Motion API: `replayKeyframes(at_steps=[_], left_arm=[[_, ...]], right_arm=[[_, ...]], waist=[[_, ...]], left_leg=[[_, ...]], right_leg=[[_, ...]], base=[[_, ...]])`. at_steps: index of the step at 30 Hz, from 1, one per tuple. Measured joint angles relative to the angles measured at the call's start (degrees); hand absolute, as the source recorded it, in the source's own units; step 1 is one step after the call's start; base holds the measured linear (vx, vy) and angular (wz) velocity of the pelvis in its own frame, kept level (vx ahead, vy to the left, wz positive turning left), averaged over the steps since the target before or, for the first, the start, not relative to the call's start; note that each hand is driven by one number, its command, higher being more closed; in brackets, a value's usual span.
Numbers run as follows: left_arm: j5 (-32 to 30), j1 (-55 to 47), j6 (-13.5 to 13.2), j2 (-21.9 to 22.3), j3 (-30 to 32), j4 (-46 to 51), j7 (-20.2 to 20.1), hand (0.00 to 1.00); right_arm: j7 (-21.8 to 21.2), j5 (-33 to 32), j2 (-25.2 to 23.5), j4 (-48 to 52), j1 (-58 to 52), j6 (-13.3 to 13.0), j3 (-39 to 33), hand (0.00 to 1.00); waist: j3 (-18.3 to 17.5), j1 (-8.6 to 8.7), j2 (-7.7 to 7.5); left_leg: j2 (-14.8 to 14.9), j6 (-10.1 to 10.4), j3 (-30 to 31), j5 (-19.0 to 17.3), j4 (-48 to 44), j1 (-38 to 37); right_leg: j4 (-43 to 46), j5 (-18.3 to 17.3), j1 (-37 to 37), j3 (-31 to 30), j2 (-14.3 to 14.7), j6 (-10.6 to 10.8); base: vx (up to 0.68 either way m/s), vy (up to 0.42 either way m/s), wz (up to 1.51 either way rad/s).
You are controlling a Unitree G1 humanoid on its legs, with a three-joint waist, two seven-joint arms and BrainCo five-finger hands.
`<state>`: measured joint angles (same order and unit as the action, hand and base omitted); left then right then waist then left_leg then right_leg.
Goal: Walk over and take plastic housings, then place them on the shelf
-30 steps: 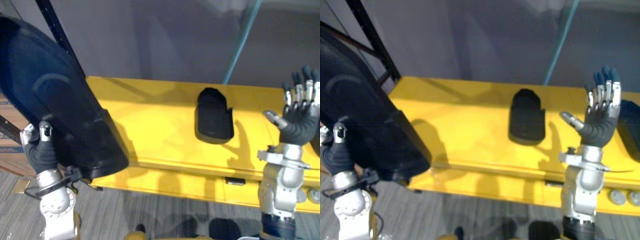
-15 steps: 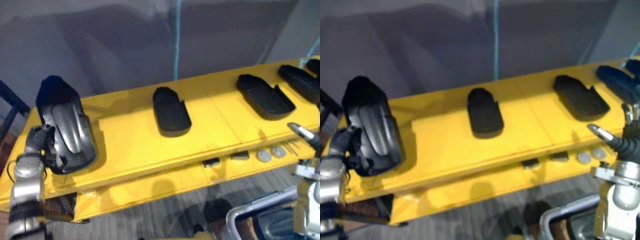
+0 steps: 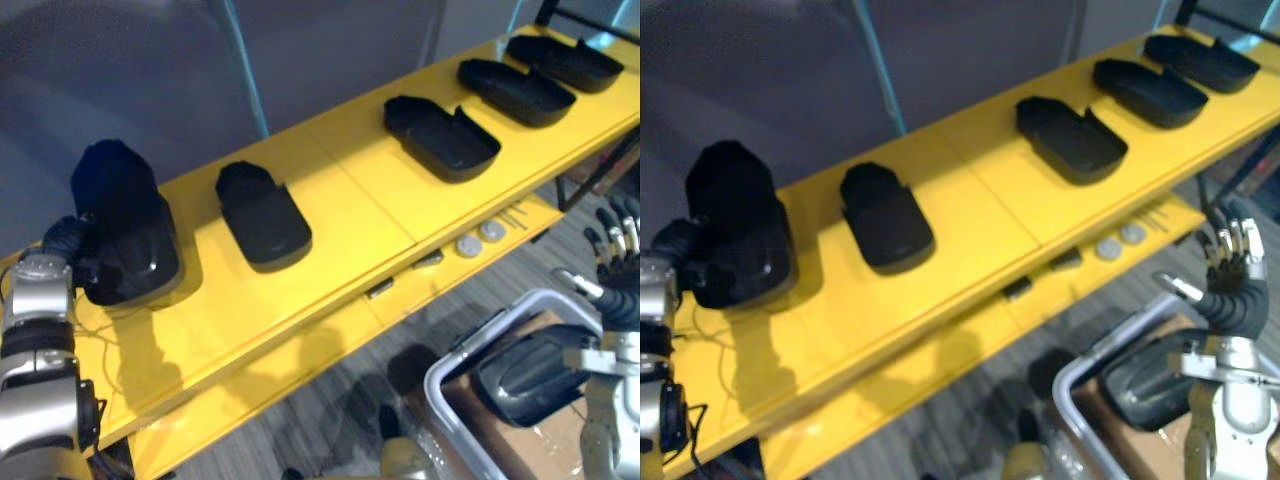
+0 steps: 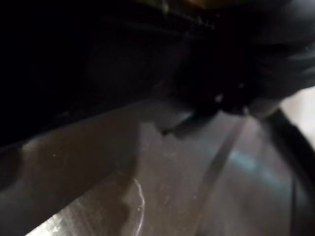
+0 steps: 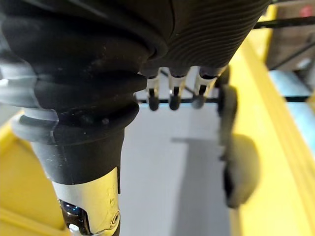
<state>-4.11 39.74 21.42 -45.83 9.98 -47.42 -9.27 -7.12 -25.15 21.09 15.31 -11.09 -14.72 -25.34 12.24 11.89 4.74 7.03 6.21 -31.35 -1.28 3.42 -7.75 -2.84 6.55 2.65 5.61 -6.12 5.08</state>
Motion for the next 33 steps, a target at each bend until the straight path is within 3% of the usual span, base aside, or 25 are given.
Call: replayKeyframes(at_steps=[4, 8, 15, 21, 26, 27, 33], left_arm=[[-3.89, 0.12, 3.62, 0.09, -1.8, -1.62, -1.19, 1.0], [-8.39, 0.21, 5.31, 0.09, -1.8, -2.97, -1.3, 1.0], [-9.96, 0.21, 4.83, 0.05, -1.56, -4.49, -1.02, 1.0], [-10.54, -1.18, 2.56, -0.09, -1.15, -4.35, -0.3, 1.0], [-10.4, -2.17, 2.11, -0.33, -1.02, -4.12, 0.92, 1.0], [-10.26, -2.44, 1.75, -0.33, -1.02, -4.09, 2.08, 0.0], [-9.63, -4.38, -0.23, -0.32, -0.35, -3.59, 8.09, 0.0]], right_arm=[[0.82, 0.0, -0.73, 0.02, -0.07, 0.21, 1.39, 0.0], [1.08, 0.03, -0.76, 0.09, -0.23, 1.4, 2.37, 0.0], [2.14, 0.07, -0.75, 0.06, -0.41, 1.63, 4.21, 0.0], [3.47, 0.21, -0.72, 0.06, -0.22, 1.63, 4.3, 0.0], [3.43, 0.17, -0.71, 0.04, 0.03, 1.63, 4.26, 0.0], [3.32, 0.16, -0.7, 0.04, 0.03, 1.63, 4.12, 0.0], [2.18, 0.14, -0.58, 0.0, 0.01, 1.62, 3.28, 0.0]], waist=[[0.53, 0.03, -0.41], [2.22, -0.22, -0.58], [4.17, -1.04, -0.37], [4.24, -1.74, -0.46], [5.0, -1.77, -1.26], [5.19, -1.72, -1.52], [6.6, -1.5, -1.94]], left_leg=[[0.39, 0.17, -0.4, -0.28, -0.77, 0.28], [1.02, 0.19, -0.37, -1.81, -3.75, 1.26], [1.65, 0.11, 0.06, -2.58, -5.71, 2.29], [1.79, 0.06, 0.9, -2.67, -6.29, 3.53], [2.02, 0.1, 1.01, -2.88, -7.18, 3.82], [2.21, 0.05, 1.02, -3.14, -7.63, 3.82], [2.27, -0.12, 0.91, -3.57, -8.28, 4.01]], right_leg=[[0.06, -0.06, 0.1, -0.2, 0.22, -0.1], [0.4, -0.07, 0.11, -0.49, 0.12, -0.11], [0.92, -0.23, 0.36, -0.22, 0.18, -0.35], [1.32, -0.36, 1.08, 0.55, 0.1, -0.49], [2.01, -0.58, 1.27, 0.6, 0.16, -0.74], [2.44, -0.85, 1.28, 0.62, 0.2, -0.86], [3.15, -1.07, 1.65, 0.46, 0.0, -0.83]], base=[[-0.03, -0.041, -0.03], [-0.05, -0.024, -0.02], [-0.05, -0.045, 0.02], [-0.03, -0.037, 0.07], [-0.01, -0.013, 0.0], [-0.04, -0.026, -0.02], [-0.04, -0.021, -0.01]])
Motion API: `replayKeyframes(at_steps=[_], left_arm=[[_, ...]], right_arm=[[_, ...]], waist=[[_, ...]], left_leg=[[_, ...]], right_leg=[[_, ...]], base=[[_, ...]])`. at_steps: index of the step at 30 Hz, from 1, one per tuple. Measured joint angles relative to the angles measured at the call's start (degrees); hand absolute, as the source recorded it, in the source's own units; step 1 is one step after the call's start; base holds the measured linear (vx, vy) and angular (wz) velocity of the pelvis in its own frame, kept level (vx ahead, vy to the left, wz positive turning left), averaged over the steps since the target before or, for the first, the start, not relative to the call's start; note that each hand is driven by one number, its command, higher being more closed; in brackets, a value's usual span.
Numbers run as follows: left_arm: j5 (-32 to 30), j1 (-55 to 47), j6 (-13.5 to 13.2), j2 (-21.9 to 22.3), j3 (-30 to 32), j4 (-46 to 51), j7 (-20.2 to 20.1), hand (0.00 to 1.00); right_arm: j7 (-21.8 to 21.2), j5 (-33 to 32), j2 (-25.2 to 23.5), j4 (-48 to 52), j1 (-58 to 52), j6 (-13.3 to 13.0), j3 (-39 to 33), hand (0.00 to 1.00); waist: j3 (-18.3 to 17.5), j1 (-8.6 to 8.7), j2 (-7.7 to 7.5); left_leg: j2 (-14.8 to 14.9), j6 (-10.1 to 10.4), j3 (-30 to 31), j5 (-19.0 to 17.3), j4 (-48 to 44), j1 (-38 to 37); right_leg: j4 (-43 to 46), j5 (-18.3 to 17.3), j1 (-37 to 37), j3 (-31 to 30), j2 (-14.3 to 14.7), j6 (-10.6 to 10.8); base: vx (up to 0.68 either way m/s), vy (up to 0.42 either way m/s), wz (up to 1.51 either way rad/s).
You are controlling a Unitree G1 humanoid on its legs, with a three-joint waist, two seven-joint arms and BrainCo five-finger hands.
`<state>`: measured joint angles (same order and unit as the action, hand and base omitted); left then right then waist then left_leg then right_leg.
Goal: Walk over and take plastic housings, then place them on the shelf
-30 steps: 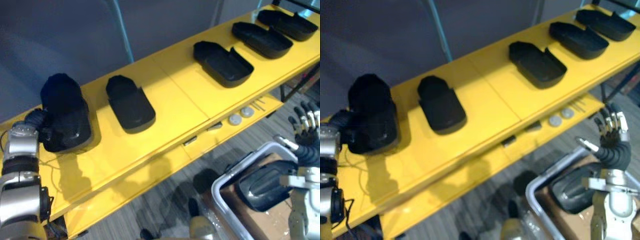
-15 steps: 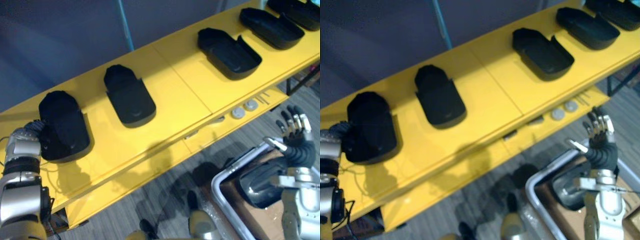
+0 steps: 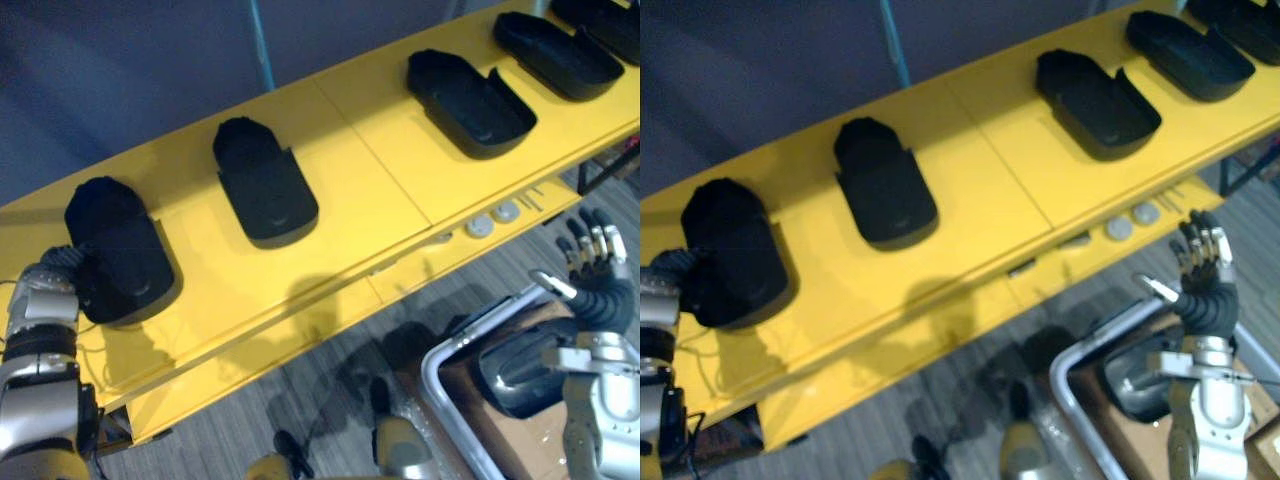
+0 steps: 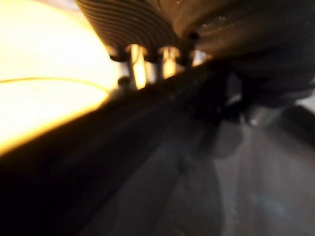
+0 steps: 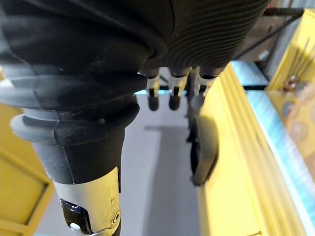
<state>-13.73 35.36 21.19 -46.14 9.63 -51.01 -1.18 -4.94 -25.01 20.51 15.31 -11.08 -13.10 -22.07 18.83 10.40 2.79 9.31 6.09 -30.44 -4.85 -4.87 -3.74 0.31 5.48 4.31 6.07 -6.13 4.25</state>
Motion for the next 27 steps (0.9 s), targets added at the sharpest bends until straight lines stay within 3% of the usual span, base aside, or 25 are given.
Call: replayKeyframes(at_steps=[6, 12, 16, 21, 24, 27], left_arm=[[0.44, -0.06, -1.94, 0.04, 1.44, 0.15, 8.83, 0.0], [2.18, -0.06, -6.86, 0.04, 2.02, 1.08, 19.4, 0.0], [4.91, -0.07, -12.81, -0.07, 3.83, 4.48, 25.75, 0.0], [7.12, -1.75, -21.99, -0.09, 3.82, 10.27, 27.5, 0.0], [7.27, -4.49, -25.15, -0.08, 3.87, 15.0, 28.01, 0.0], [11.36, -7.87, -27.53, 0.0, 6.09, 20.38, 29.76, 0.0]], right_arm=[[-1.43, -0.16, 1.07, -0.01, 0.14, -0.14, -1.6, 0.0], [-2.76, -0.3, 1.61, -0.19, 0.3, -0.91, -1.6, 0.0], [-4.53, -1.57, 1.61, -0.98, 0.09, -3.07, -1.66, 0.0], [-7.58, -2.4, 1.56, -1.54, 0.05, -5.05, -1.35, 0.0], [-7.73, -2.42, 1.44, -2.53, -0.52, -6.22, -0.66, 0.0], [-7.68, -2.31, 1.14, -2.46, -1.05, -6.87, 2.6, 0.0]], waist=[[0.41, 0.22, -0.23], [0.41, 0.44, -0.23], [0.41, 0.42, -0.23], [-0.17, 0.25, 0.26], [-2.8, -0.15, 1.47], [-4.81, -0.42, 2.55]], left_leg=[[0.05, -0.1, -0.03, -0.28, -1.36, 1.91], [0.12, -0.19, -0.11, -0.49, -1.63, 1.87], [0.06, -0.23, -0.03, -0.5, -1.55, 1.67], [-0.6, -0.24, 0.11, -0.4, 0.28, -0.79], [-1.47, -0.29, 0.73, 0.32, 2.48, -1.39], [-1.69, 0.04, 1.99, 1.27, 5.03, -3.48]], right_leg=[[0.8, 0.03, 1.74, -0.12, -0.09, 0.02], [0.88, 0.02, 1.67, -0.21, -0.12, 0.01], [0.89, 0.03, 1.38, -0.14, -0.36, 0.02], [-1.11, 0.36, -1.81, 0.41, -0.65, 0.49], [-2.86, 0.68, -2.89, 1.38, -0.86, 0.89], [-4.24, 0.69, -5.4, 3.22, -0.68, 0.91]], base=[[-0.02, -0.007, 0.0], [-0.01, -0.006, 0.0], [-0.03, -0.012, 0.01], [0.0, 0.001, 0.01], [0.04, 0.002, 0.16], [0.07, -0.003, 0.24]])
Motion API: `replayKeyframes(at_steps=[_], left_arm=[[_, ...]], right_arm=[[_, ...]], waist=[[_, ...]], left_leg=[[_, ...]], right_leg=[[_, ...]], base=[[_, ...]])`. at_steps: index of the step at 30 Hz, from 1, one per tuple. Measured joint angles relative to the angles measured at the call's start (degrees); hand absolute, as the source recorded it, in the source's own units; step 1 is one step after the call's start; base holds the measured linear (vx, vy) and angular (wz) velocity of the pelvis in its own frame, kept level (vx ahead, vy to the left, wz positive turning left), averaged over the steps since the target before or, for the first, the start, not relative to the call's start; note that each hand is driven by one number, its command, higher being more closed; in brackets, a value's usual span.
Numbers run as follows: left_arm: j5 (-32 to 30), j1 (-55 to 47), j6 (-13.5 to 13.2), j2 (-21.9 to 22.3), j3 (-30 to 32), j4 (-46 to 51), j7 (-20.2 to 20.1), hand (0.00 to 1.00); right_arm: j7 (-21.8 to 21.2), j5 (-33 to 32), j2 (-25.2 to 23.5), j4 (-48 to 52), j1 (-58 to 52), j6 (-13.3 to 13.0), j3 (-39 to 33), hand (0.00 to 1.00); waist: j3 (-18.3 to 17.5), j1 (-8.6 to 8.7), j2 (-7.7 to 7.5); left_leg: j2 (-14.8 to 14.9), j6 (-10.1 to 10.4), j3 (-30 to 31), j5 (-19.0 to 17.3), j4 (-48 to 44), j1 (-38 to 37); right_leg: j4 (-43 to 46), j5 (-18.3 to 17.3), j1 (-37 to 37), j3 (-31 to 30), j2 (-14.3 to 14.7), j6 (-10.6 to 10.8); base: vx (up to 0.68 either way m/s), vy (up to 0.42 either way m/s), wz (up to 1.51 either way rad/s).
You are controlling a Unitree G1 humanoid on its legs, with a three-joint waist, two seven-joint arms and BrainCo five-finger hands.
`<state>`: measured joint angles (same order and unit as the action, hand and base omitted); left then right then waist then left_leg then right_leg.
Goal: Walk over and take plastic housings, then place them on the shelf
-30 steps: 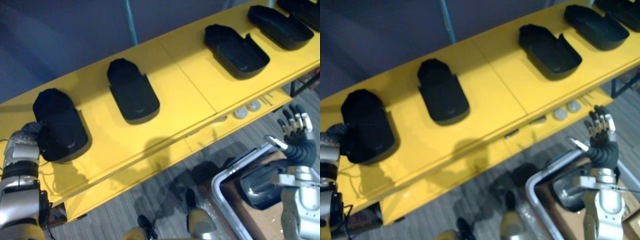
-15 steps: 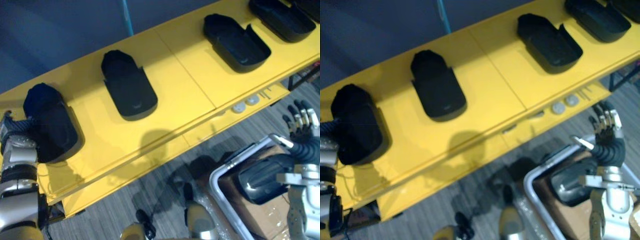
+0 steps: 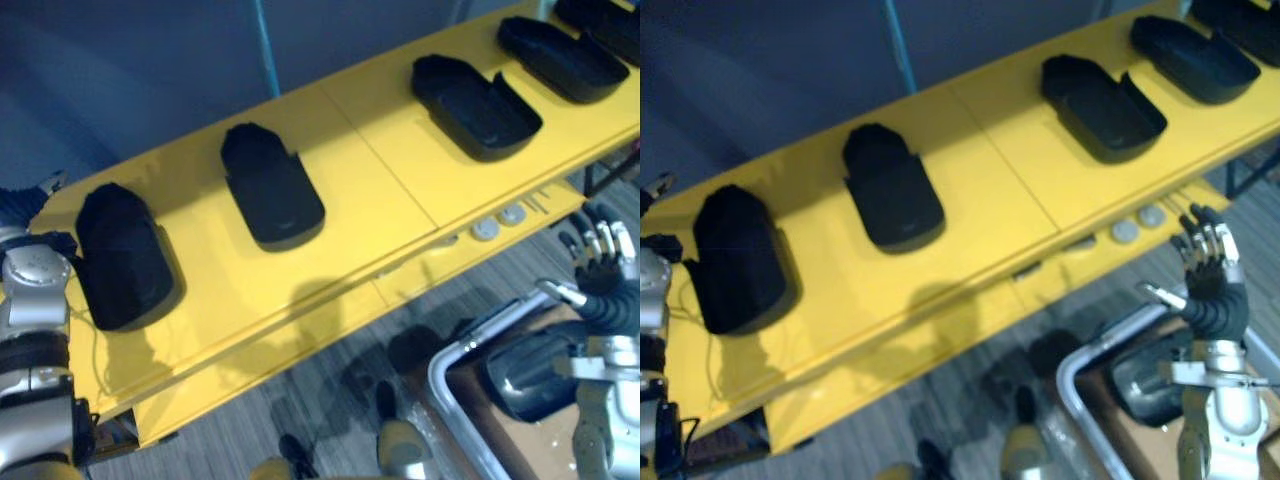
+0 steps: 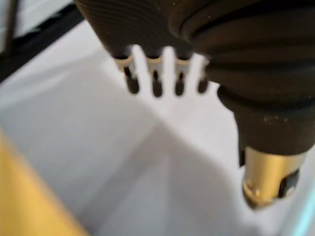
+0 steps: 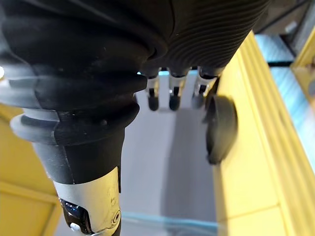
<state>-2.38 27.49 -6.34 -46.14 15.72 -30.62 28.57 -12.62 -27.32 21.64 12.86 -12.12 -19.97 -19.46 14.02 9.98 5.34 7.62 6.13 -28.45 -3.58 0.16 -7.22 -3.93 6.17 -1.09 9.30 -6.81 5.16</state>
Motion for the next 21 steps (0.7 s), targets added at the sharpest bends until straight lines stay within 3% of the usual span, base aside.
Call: replayKeyframes(at_steps=[3, 4, 5, 7, 9, 11, 14, 18, 21], left_arm=[[2.33, -5.73, -2.56, 3.56, 4.76, 8.35, 3.58, 0.0], [2.55, -10.18, -4.01, 7.44, 7.34, 15.2, 5.6, 0.0], [2.54, -12.18, -4.52, 9.35, 8.33, 18.33, 6.43, 0.0], [1.83, -18.38, -5.98, 15.66, 10.25, 27.45, 8.64, 0.0], [1.14, -26.79, -7.02, 23.27, 10.65, 36.83, 11.0, 0.0], [-0.35, -32.5, -7.64, 27.87, 10.96, 42.08, 11.49, 0.0], [-0.44, -40.36, -8.62, 33.61, 12.13, 47.84, 11.28, 0.0], [0.29, -45.96, -8.65, 39.32, 13.0, 48.63, 10.88, 0.0], [9.02, -48.13, -9.53, 43.8, 13.96, 46.51, 9.79, 0.0]], right_arm=[[0.29, 0.82, -1.55, 0.35, -0.03, -1.82, 2.08, 0.0], [1.15, 2.21, -1.85, 1.51, 0.08, -2.26, 4.23, 0.0], [1.58, 2.93, -2.22, 2.57, 0.13, -2.27, 5.31, 0.0], [2.52, 3.89, -3.87, 5.52, 0.82, -2.44, 9.62, 0.0], [3.53, 3.91, -6.34, 5.87, 4.26, -2.33, 15.06, 0.0], [4.04, 4.0, -7.82, 5.77, 6.77, -1.92, 18.16, 0.0], [3.12, 3.99, -9.15, 3.55, 11.22, -0.69, 24.68, 0.0], [2.52, 5.92, -10.78, -5.82, 19.28, 2.38, 33.56, 0.0], [2.3, 8.14, -12.91, -15.67, 26.88, 5.87, 39.68, 0.0]], waist=[[-2.17, -1.55, 1.12], [-3.5, -3.04, 1.37], [-3.8, -3.39, 1.44], [-4.89, -4.85, 1.1], [-6.29, -7.72, -0.13], [-7.13, -9.86, -1.29], [-8.55, -13.09, -3.33], [-9.58, -16.02, -3.81], [-9.73, -18.69, -4.22]], left_leg=[[0.08, -0.03, 1.49, 0.36, 1.2, -1.13], [0.03, -0.05, 2.22, 0.39, 1.38, -1.03], [0.01, -0.11, 2.83, 0.43, 1.38, -0.98], [0.01, -0.23, 4.61, 0.61, 1.4, -0.94], [-0.05, -0.33, 7.25, 0.99, 1.37, -0.85], [-0.34, -0.59, 9.37, 1.54, 1.49, -0.59], [-1.84, -1.12, 13.42, 2.33, 1.79, 0.44], [-3.12, -1.83, 16.81, 4.15, 4.62, 0.35], [-3.37, -1.8, 18.35, 5.21, 4.74, 1.46]], right_leg=[[-0.57, -0.01, -2.02, 2.09, 0.13, 0.0], [-0.58, -0.02, -2.31, 3.47, 0.08, 0.01], [-0.58, -0.02, -2.66, 4.06, 0.01, 0.01], [-0.59, -0.02, -3.67, 6.23, -0.1, 0.01], [-0.63, -0.04, -5.22, 9.33, -0.25, 0.01], [-0.65, -0.13, -6.19, 11.79, -0.46, -0.03], [-0.65, -1.69, -8.04, 16.16, -1.67, 0.56], [-0.65, -2.47, -9.56, 20.28, -2.54, 1.08], [-0.65, -2.99, -10.17, 23.26, -2.91, 1.25]], base=[[0.04, -0.014, 0.28], [-0.01, -0.005, 0.24], [-0.02, -0.005, 0.44], [-0.03, -0.007, 0.43], [-0.04, -0.017, 0.51], [-0.07, -0.018, 0.65], [-0.06, -0.004, 0.68], [-0.07, 0.015, 0.56], [-0.04, 0.01, 0.46]])
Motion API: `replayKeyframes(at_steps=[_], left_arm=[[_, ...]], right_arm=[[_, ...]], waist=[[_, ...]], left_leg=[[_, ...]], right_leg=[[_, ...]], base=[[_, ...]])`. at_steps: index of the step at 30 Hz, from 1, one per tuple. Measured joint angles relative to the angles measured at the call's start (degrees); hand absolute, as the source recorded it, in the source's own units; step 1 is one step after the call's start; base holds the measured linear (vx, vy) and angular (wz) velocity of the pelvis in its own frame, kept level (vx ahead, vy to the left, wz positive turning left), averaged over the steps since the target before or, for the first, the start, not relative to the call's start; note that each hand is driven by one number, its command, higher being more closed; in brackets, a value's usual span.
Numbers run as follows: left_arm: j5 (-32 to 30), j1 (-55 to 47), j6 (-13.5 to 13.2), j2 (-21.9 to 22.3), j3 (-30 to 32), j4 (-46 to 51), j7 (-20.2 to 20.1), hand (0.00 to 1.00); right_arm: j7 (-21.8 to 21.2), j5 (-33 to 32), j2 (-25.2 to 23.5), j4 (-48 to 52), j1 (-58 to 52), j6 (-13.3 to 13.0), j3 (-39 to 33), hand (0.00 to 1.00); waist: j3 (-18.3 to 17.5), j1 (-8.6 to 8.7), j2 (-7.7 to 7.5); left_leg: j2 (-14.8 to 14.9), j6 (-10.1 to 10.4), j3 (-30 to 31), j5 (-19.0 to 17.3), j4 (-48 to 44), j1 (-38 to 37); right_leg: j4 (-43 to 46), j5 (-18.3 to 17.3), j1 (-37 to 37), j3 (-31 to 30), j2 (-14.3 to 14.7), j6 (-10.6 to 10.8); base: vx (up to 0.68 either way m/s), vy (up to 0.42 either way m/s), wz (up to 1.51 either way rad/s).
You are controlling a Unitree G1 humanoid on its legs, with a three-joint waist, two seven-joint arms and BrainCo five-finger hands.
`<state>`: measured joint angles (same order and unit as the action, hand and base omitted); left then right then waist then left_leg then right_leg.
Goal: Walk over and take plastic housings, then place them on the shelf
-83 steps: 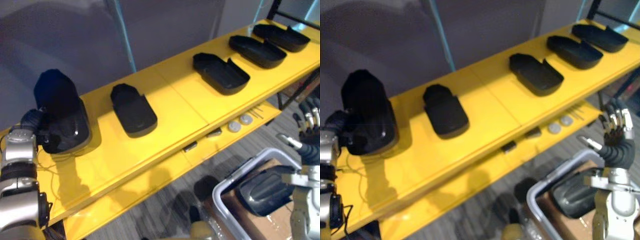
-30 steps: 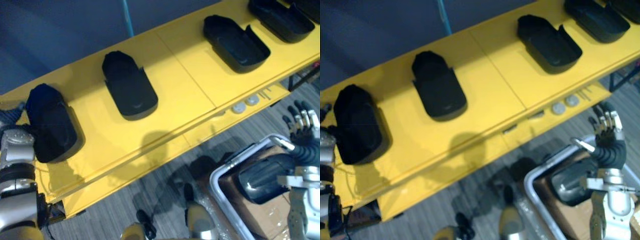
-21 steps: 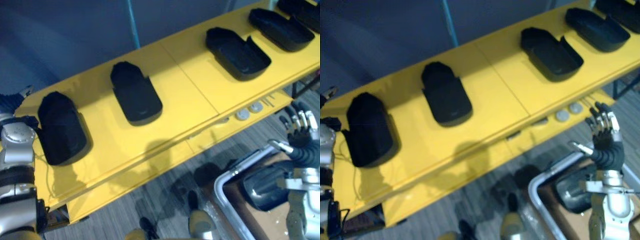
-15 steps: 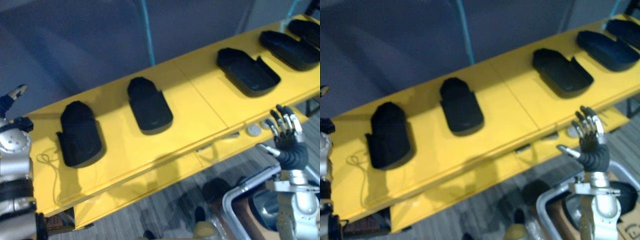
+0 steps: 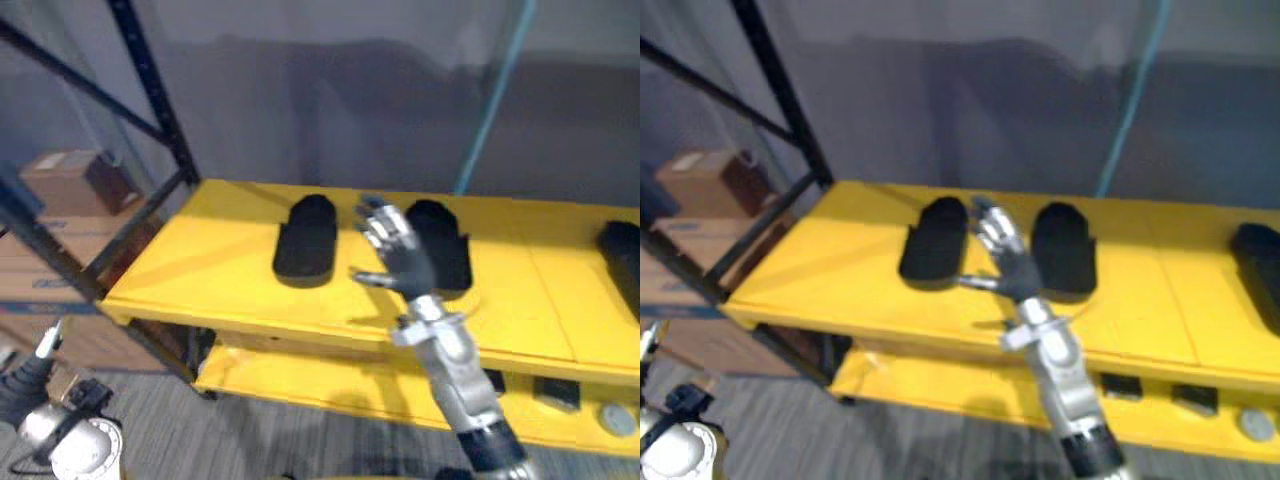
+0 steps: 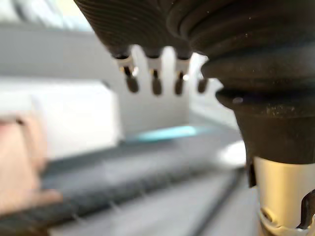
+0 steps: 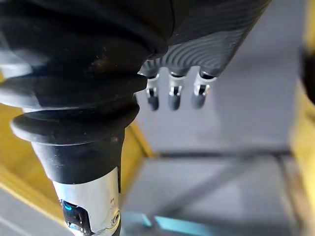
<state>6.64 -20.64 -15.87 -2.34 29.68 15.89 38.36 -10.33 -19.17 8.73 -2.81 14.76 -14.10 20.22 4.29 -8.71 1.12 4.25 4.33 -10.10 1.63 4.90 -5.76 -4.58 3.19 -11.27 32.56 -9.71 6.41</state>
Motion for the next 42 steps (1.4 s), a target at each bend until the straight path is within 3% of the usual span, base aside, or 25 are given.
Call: replayKeyframes(at_steps=[3, 6, 8, 15, 18, 20, 26, 29, 31, 35, 42], left_arm=[[5.58, -0.35, -2.71, 3.48, 1.95, -3.39, -3.51, 0.0], [8.63, -0.75, -5.68, 4.32, 1.86, -3.72, -6.64, 0.0], [8.83, -0.72, -6.57, 5.28, 2.27, -3.72, -8.05, 0.0], [10.51, 0.32, -7.99, 6.04, 0.71, -3.89, -11.0, 0.0], [11.41, 0.65, -8.46, 6.1, 0.28, -5.33, -11.69, 0.0], [11.42, 0.64, -9.02, 6.1, -0.37, -6.32, -12.25, 0.0], [11.43, 0.97, -9.65, 6.56, -2.14, -6.95, -12.75, 0.0], [11.4, 0.92, -9.69, 6.56, -3.61, -6.98, -12.76, 0.0], [11.4, 0.89, -9.69, 6.56, -3.99, -6.98, -12.85, 0.0], [11.39, 0.62, -9.59, 6.57, -4.57, -6.98, -12.65, 0.0], [11.27, 0.25, -8.24, 6.71, -6.78, -6.49, -11.59, 0.0]], right_arm=[[1.85, 2.15, -2.22, -9.36, 6.12, 1.63, 1.35, 0.0], [6.57, 4.89, -4.05, -18.86, 11.65, 1.63, 1.12, 0.0], [10.13, 7.73, -5.06, -22.71, 14.1, 1.61, 0.67, 0.0], [36.41, 19.94, -6.33, -28.26, 18.54, 1.53, -7.7, 0.0], [41.71, 22.94, -6.3, -28.25, 18.53, 1.53, -8.77, 0.0], [42.86, 24.66, -6.2, -28.25, 18.52, 1.5, -8.87, 0.0], [42.52, 27.22, -6.07, -26.44, 15.42, -0.95, -8.92, 0.0], [39.99, 26.44, -6.0, -26.4, 13.75, -0.71, -8.84, 0.0], [36.07, 23.74, -6.02, -26.31, 12.59, -0.52, -8.51, 0.0], [33.63, 22.11, -6.01, -24.44, 10.08, 2.04, -7.06, 0.0], [36.96, 22.43, -5.92, -24.09, 6.54, 6.37, -6.73, 0.0]], waist=[[-0.23, -1.46, -0.91], [-0.27, -3.5, -2.35], [-0.15, -4.45, -2.26], [2.35, -4.51, -1.9], [3.16, -4.09, -1.96], [3.17, -3.24, -1.97], [3.22, -2.81, -2.05], [3.35, -2.78, -2.24], [3.67, -2.56, -2.62], [3.96, -2.09, -3.11], [3.99, -1.23, -3.06]], left_leg=[[-0.58, -0.09, 2.57, 0.85, 0.01, 0.9], [-1.03, 0.02, 5.18, 1.59, -0.01, 1.95], [-1.34, 0.01, 5.32, 1.61, -0.02, 1.94], [-2.31, -0.56, 5.94, 1.61, -0.01, 1.77], [-2.19, -0.67, 4.71, 1.55, 0.0, 1.72], [-2.13, -0.69, 4.58, 1.57, -0.01, 1.76], [-1.85, -0.67, 3.54, 1.53, -0.27, 1.78], [-1.88, -0.74, 3.29, 1.4, -0.27, 1.81], [-1.86, -0.78, 3.24, 1.34, -0.27, 1.8], [-1.92, -0.91, 3.01, 1.2, -0.27, 1.85], [-1.83, -0.89, 1.99, 0.92, -0.27, 1.76]], right_leg=[[0.01, -0.13, -0.68, 2.43, -0.15, 0.16], [0.56, 0.04, -1.04, 5.31, -0.29, 0.45], [0.85, 0.03, -1.02, 5.41, -0.64, 0.44], [2.17, -0.39, -1.21, 6.4, -2.21, -0.19], [2.27, -0.52, -0.62, 5.34, -2.29, -0.4], [2.27, -0.53, -0.33, 5.24, -2.26, -0.39], [2.21, -0.3, 0.35, 4.26, -2.13, -0.03], [2.22, -0.26, 0.59, 3.65, -2.18, 0.03], [2.22, -0.26, 0.62, 3.6, -2.19, 0.03], [2.3, -0.27, 0.82, 3.45, -2.29, 0.02], [2.37, -0.26, 1.33, 2.69, -2.34, 0.02]], base=[[0.01, 0.014, 0.48], [0.05, 0.022, 0.45], [0.04, 0.041, 0.11], [0.0, 0.047, 0.06], [-0.01, 0.02, -0.2], [0.02, 0.006, -0.07], [0.04, 0.009, -0.08], [0.03, 0.02, -0.05], [0.0, 0.0, 0.0], [0.0, 0.0, 0.0], [0.02, 0.011, -0.06]])
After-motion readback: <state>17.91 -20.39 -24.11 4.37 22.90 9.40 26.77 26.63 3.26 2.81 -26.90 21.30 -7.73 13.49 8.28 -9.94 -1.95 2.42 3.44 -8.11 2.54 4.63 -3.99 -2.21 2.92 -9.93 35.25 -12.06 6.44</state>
